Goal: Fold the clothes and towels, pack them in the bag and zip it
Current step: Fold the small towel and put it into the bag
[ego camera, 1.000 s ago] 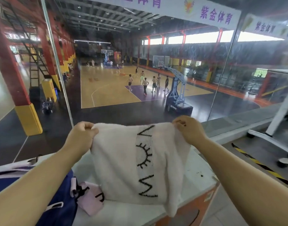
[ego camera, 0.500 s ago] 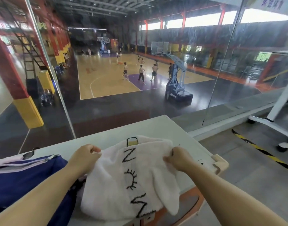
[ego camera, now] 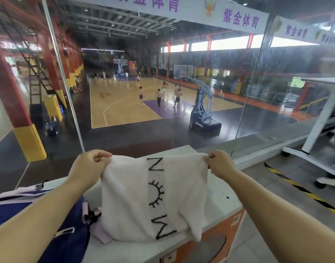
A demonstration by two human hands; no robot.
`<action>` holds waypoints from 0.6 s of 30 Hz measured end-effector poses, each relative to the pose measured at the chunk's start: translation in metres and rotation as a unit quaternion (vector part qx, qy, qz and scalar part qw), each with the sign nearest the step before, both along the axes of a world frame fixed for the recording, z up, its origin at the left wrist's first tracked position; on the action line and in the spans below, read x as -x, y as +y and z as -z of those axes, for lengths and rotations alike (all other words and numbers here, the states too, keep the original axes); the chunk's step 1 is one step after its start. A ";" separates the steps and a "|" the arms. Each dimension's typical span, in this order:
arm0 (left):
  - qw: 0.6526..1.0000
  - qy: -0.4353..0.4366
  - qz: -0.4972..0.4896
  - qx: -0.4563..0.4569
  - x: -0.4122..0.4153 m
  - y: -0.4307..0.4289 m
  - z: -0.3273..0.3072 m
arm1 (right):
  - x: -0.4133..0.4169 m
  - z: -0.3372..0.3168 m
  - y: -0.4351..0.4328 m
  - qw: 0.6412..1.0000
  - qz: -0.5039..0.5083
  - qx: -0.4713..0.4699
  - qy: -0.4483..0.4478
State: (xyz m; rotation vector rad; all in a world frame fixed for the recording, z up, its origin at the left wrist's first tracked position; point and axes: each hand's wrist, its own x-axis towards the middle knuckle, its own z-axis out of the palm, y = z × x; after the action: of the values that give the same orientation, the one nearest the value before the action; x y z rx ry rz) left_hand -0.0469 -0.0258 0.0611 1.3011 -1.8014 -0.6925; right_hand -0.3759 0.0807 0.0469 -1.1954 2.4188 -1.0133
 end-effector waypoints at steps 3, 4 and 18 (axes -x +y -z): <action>0.999 0.046 -0.011 0.021 -0.007 0.005 -0.034 | 0.005 -0.044 0.009 0.986 0.021 0.136 -0.094; 0.998 0.054 -0.012 0.030 -0.010 0.006 -0.044 | 0.006 -0.059 0.014 0.978 0.026 0.174 -0.109; 0.968 0.201 0.131 0.068 -0.037 0.017 -0.151 | -0.006 -0.182 0.078 0.903 -0.119 0.368 -0.186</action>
State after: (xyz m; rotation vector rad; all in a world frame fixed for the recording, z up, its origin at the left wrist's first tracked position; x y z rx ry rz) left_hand -0.0096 -0.0091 0.2125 0.7697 -1.6613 -0.8880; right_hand -0.3700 0.1587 0.2287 -1.2932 1.5719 -1.9480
